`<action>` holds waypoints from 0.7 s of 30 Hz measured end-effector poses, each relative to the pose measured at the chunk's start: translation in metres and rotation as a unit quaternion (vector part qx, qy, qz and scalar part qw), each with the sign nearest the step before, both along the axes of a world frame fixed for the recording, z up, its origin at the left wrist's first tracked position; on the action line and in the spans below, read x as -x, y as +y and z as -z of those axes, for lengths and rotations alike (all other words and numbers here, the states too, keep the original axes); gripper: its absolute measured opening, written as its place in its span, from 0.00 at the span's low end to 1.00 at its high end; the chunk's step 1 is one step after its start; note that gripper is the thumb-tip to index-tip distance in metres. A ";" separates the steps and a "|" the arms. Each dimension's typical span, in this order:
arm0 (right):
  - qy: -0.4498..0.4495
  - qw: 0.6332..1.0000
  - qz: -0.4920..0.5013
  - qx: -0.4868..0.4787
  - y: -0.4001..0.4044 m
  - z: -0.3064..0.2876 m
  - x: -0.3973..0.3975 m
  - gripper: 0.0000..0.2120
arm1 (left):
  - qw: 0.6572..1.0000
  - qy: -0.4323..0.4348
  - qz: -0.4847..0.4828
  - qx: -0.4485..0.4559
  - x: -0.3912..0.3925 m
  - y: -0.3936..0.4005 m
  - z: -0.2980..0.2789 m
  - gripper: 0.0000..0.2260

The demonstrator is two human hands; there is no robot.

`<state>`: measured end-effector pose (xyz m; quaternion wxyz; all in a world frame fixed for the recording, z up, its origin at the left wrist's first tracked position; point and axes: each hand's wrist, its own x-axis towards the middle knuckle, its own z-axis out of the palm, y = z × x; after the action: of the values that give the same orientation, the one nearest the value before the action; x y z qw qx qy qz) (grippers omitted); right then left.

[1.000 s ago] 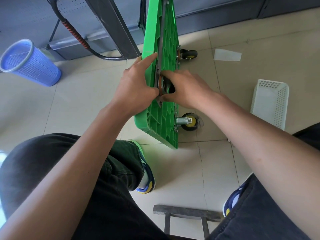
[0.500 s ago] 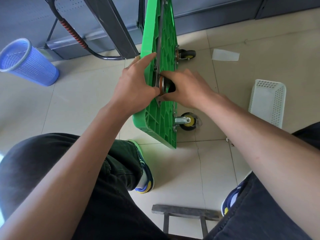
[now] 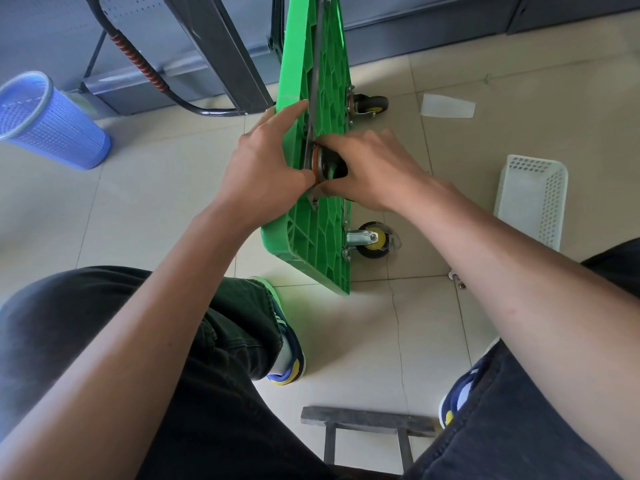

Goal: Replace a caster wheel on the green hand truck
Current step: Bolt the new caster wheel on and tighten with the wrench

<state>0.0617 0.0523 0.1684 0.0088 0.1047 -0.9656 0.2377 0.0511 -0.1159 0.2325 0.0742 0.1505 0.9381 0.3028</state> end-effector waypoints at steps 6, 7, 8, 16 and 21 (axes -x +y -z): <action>-0.003 1.000 -0.009 -0.025 -0.002 0.000 0.003 0.34 | 1.000 0.005 -0.009 0.000 0.002 -0.001 0.002 0.37; -0.004 1.000 -0.009 -0.026 -0.002 0.001 0.003 0.34 | 1.000 0.004 -0.009 -0.002 0.002 -0.001 0.003 0.37; -0.006 1.000 -0.008 -0.028 -0.003 0.001 0.003 0.34 | 1.000 0.004 -0.009 -0.003 0.003 -0.001 0.003 0.37; -0.022 0.999 0.011 -0.021 -0.008 0.010 0.002 0.38 | 1.000 0.010 -0.014 0.005 0.002 0.001 0.005 0.38; -0.032 0.999 0.016 -0.027 -0.008 0.008 0.002 0.38 | 1.000 0.017 -0.016 0.021 0.003 0.003 0.005 0.38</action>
<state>0.0601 0.0442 0.1600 -0.0212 0.0818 -0.9730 0.2146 0.0485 -0.1130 0.2275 0.0571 0.1392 0.9477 0.2813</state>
